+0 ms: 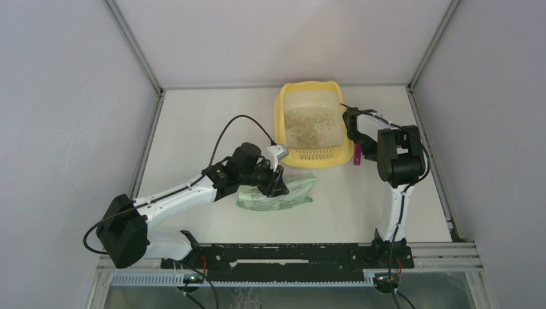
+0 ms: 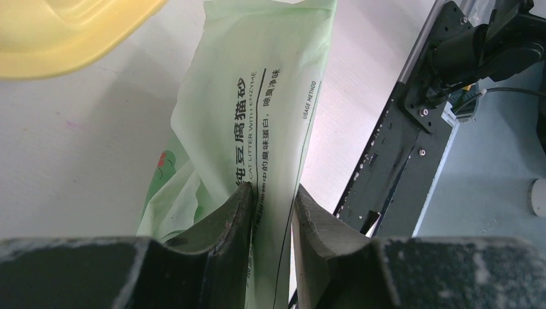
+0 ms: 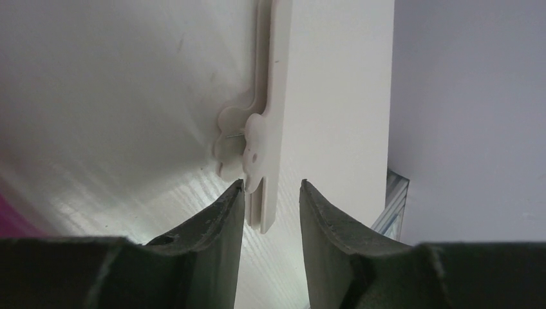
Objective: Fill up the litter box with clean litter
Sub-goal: Pick up the clamp at the center of the board.
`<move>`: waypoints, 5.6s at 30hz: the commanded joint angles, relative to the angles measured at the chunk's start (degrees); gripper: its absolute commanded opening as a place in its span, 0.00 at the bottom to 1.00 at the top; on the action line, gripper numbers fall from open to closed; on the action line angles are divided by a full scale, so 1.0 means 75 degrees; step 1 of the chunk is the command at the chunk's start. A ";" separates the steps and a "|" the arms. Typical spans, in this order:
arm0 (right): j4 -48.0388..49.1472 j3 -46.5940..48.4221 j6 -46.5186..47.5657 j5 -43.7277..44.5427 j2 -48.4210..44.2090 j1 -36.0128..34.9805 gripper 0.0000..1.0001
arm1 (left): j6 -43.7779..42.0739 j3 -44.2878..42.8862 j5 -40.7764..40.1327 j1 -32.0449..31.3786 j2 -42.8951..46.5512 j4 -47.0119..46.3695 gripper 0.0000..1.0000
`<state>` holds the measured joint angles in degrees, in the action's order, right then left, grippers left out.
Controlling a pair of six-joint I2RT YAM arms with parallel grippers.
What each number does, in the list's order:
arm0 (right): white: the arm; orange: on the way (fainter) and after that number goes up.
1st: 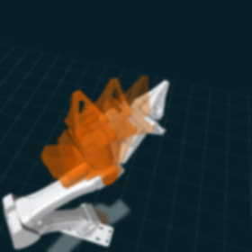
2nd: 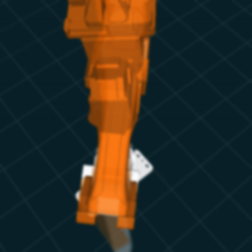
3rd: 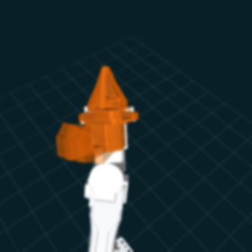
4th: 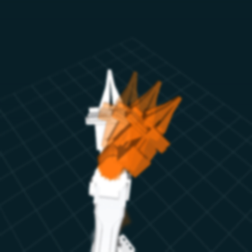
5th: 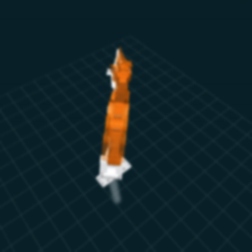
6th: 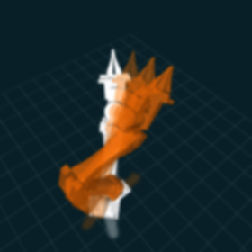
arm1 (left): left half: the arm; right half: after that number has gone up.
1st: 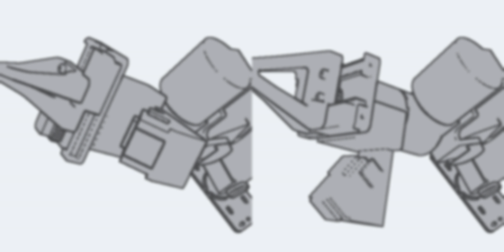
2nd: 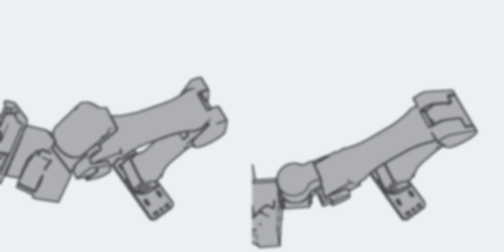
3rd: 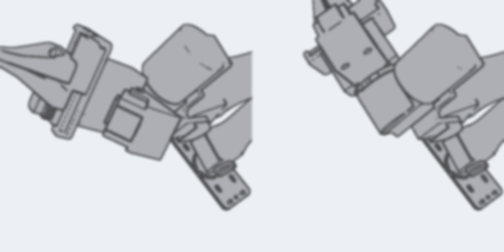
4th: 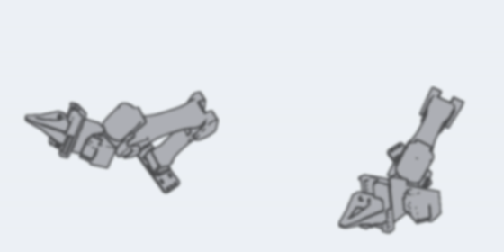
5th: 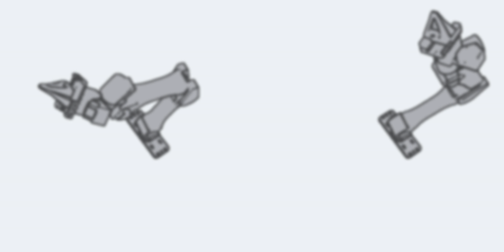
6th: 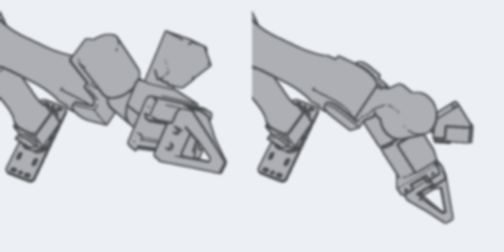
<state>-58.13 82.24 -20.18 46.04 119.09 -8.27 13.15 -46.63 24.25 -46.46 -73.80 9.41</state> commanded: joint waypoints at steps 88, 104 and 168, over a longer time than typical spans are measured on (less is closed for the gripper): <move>0.2517 -0.1369 -0.0655 -1.2422 -0.7324 -0.1985 0.00 | 0.1557 0.0331 0.1472 0.1521 0.2564 -0.2177 1.00; 0.3713 -0.2658 -0.0834 -1.3608 -0.7536 -0.2233 0.00 | 0.2962 0.1027 0.2070 0.1788 0.2324 -0.4136 1.00; 0.5821 -0.2789 -0.1314 -1.4033 -0.7414 -0.3345 0.73 | 0.9987 0.1438 0.3341 0.2444 -0.0206 -1.1907 0.14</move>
<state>-21.37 60.90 -26.06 -60.53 63.05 -32.03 87.09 -34.33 48.47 -28.47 -74.76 -77.30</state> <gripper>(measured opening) 0.721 0.146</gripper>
